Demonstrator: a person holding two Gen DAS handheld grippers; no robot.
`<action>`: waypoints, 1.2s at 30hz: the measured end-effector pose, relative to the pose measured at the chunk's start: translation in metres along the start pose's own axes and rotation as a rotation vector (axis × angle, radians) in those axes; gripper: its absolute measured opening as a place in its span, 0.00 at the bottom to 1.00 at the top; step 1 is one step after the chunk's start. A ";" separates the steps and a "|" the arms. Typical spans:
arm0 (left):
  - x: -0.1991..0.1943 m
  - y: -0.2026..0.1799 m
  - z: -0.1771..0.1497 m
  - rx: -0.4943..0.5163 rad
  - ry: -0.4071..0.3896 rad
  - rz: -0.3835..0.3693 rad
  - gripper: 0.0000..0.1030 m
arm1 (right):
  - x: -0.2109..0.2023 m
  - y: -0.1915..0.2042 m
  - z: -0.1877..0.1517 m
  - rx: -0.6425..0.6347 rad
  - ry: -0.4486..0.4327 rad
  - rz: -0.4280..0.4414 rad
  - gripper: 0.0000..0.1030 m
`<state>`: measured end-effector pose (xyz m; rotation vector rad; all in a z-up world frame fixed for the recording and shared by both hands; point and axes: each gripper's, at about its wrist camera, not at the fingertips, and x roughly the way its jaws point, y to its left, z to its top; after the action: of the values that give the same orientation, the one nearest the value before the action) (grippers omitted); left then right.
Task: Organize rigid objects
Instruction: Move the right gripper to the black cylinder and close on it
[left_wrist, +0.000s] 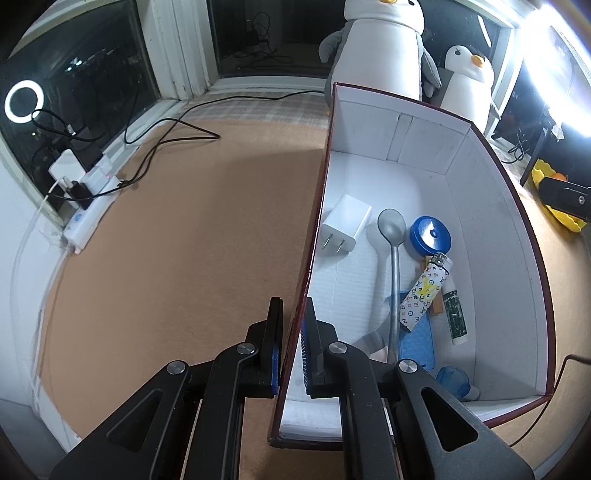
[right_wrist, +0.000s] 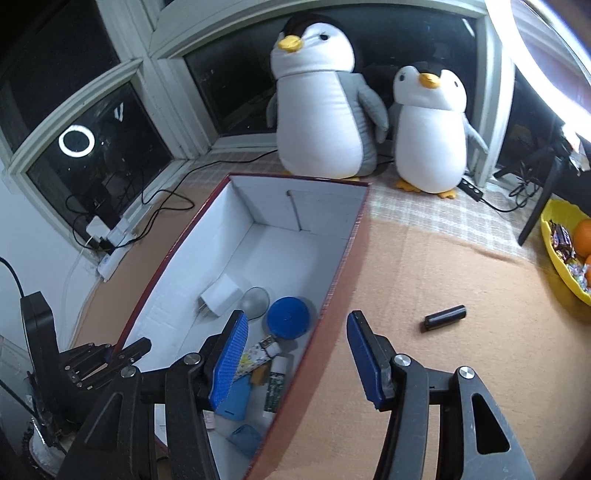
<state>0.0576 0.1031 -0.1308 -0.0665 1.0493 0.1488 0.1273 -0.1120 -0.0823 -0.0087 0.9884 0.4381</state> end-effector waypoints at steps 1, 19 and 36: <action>0.000 0.000 0.000 0.003 0.001 0.003 0.07 | -0.001 -0.008 0.000 0.012 -0.007 -0.008 0.50; 0.002 -0.006 0.002 0.017 0.018 0.060 0.08 | 0.042 -0.143 -0.018 0.325 0.101 -0.103 0.49; 0.006 -0.009 0.005 0.021 0.039 0.085 0.09 | 0.096 -0.171 -0.008 0.434 0.207 -0.100 0.30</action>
<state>0.0658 0.0957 -0.1337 -0.0063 1.0934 0.2145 0.2278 -0.2353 -0.1971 0.2910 1.2651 0.1254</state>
